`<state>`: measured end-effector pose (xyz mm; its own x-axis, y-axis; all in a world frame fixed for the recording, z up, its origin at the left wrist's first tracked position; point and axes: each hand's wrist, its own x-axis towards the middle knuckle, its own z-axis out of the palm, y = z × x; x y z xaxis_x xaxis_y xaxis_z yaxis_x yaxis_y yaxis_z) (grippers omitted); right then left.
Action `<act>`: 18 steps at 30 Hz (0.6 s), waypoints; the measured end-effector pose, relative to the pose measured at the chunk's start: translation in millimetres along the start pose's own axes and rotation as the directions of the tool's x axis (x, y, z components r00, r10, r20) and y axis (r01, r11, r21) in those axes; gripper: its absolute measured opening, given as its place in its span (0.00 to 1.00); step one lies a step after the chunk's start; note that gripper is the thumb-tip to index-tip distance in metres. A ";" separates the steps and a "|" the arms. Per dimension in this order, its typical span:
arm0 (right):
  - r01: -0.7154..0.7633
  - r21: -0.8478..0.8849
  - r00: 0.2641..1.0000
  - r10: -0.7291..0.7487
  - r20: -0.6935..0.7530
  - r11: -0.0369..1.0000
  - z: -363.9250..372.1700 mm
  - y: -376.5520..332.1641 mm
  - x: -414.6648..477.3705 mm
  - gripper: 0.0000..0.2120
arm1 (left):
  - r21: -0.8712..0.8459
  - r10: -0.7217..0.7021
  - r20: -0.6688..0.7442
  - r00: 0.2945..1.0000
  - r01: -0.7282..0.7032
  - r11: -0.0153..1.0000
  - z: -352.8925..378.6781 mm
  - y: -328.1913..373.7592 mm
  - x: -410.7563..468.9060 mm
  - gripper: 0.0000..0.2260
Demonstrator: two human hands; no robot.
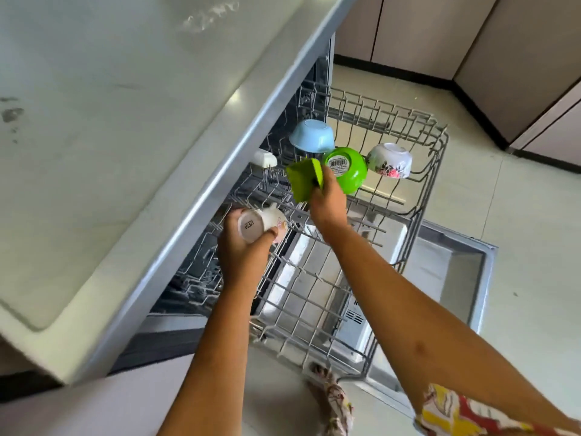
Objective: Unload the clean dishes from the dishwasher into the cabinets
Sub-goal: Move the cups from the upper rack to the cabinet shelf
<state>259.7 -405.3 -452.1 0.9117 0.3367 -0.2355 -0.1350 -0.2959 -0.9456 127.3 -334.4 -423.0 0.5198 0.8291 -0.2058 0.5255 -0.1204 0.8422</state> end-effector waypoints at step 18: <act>-0.645 0.538 0.739 0.266 0.619 0.542 -44.8 -94.7 -284.4 0.25 | -0.258 0.016 -0.061 0.998 -0.031 0.966 -195.6 9.0 -237.1 0.19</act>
<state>30.6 -513.1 -285.5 0.3982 0.7233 -0.5642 -0.8703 0.1034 -0.4816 -123.0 -425.3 -269.1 0.4862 0.8588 -0.1615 0.3173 -0.0013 0.9483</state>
